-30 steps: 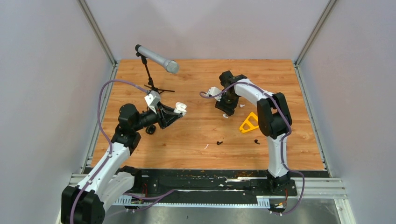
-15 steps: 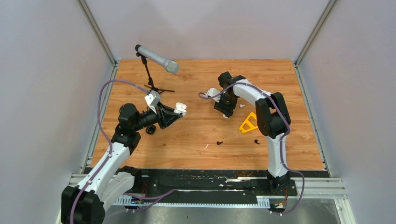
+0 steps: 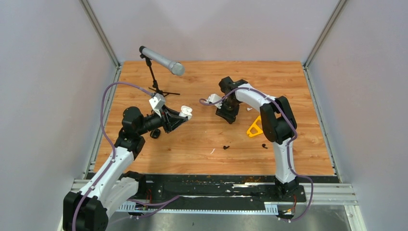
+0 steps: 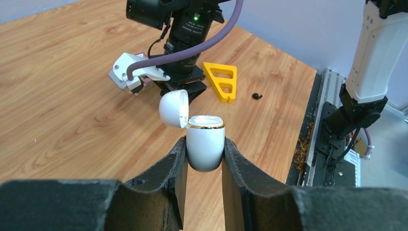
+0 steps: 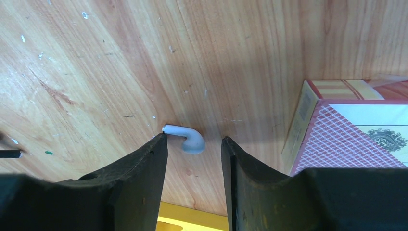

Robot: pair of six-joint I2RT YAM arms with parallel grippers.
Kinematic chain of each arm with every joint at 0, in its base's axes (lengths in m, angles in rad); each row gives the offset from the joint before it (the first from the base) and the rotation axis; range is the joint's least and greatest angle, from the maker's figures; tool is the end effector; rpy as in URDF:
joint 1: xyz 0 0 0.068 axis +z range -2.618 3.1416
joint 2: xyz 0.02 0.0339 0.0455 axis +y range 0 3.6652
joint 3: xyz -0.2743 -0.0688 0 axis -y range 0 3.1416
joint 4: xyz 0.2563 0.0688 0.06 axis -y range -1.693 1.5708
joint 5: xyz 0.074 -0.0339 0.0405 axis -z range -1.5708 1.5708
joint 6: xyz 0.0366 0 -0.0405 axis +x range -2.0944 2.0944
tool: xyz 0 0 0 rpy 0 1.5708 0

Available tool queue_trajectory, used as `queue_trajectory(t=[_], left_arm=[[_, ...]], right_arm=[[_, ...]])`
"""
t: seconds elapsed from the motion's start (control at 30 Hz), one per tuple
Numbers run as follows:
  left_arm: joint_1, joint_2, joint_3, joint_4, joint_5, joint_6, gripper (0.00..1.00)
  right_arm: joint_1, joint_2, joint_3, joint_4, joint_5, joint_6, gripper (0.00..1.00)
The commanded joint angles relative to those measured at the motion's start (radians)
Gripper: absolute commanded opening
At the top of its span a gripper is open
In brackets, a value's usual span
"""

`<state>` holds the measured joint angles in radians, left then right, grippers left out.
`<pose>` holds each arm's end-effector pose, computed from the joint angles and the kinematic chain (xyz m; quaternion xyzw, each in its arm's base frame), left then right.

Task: Insert the wireless bluetooth earbuds into the charging case
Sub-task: Pick up the earbud from the center of the board.

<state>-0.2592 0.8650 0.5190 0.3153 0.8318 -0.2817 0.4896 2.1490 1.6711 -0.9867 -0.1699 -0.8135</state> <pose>0.1885 -0.0780 0.2888 0.2739 0.6598 -0.4496 0.5362 0.3825 0.2109 0.1692 -0.6070 0.7884 0.0751 0.0659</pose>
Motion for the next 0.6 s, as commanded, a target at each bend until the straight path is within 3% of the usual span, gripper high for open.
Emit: queue_trajectory(t=[0.0, 0.27, 0.57], left_arm=[[0.006, -0.006, 0.027, 0.021, 0.003, 0.012, 0.0], [0.006, 0.009, 0.041, 0.013, 0.006, 0.012, 0.0], [0.006, 0.024, 0.054, 0.015, 0.005, 0.012, 0.0]], right_arm=[[-0.012, 0.001, 0.043, -0.004, -0.02, 0.024, 0.45], [-0.043, -0.019, 0.083, -0.045, -0.185, 0.086, 0.46], [-0.069, -0.009, 0.062, -0.033, -0.193, 0.147, 0.4]])
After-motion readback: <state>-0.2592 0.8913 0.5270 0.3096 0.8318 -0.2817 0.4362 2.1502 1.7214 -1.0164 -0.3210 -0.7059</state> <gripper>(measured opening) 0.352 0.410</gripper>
